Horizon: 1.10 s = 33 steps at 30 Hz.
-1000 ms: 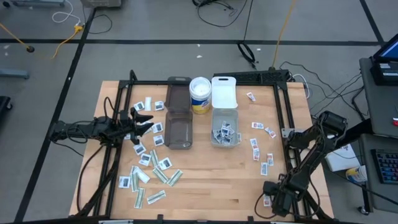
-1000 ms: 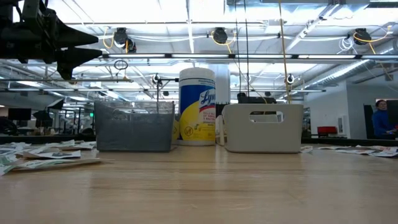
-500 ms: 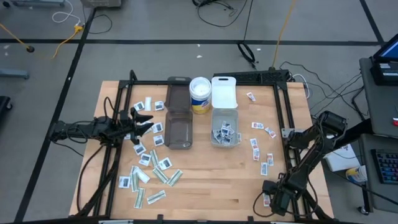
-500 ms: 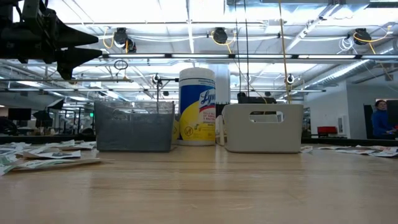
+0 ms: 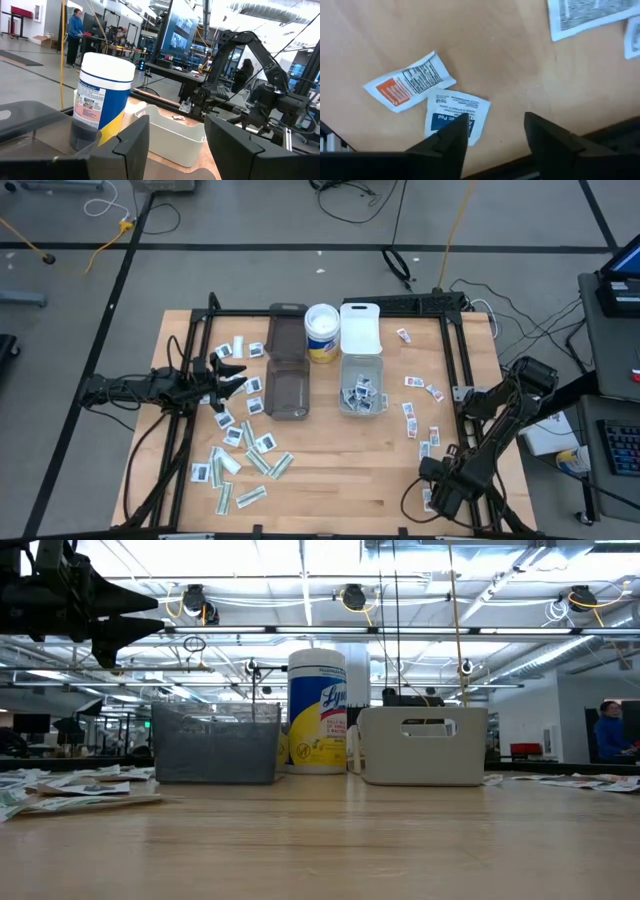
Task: Pick & Place First Aid Supplies
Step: Put the alcohol pad into the gray bin
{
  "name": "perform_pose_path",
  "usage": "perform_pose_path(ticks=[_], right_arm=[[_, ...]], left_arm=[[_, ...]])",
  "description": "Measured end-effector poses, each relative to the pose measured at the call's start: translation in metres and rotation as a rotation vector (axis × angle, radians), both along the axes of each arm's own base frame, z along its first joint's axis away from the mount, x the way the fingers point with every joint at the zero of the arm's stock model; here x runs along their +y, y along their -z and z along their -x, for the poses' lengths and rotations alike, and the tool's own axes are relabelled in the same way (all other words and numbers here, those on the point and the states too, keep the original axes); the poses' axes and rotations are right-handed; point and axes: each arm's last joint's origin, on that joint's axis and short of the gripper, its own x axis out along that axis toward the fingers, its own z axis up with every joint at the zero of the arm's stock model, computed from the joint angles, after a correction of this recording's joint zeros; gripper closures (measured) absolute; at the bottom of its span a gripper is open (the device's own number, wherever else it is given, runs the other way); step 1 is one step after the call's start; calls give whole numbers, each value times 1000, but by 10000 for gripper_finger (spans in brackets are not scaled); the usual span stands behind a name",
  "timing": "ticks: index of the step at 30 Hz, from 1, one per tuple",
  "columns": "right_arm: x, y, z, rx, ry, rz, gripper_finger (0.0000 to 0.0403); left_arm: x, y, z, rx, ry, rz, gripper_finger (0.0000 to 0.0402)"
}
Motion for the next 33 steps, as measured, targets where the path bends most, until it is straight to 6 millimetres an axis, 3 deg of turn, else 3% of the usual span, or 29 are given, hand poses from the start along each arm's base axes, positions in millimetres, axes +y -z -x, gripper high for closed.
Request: perform_pose_path(ticks=[10,14,33], right_arm=[[22,13,-6,88,10,-67,170],[31,13,-10,59,-11,-107,175],[37,40,-10,71,-31,-84,208]], left_arm=[[0,0,0,0,0,0,206],[0,0,0,0,0,0,206],[0,0,0,0,0,0,206]])
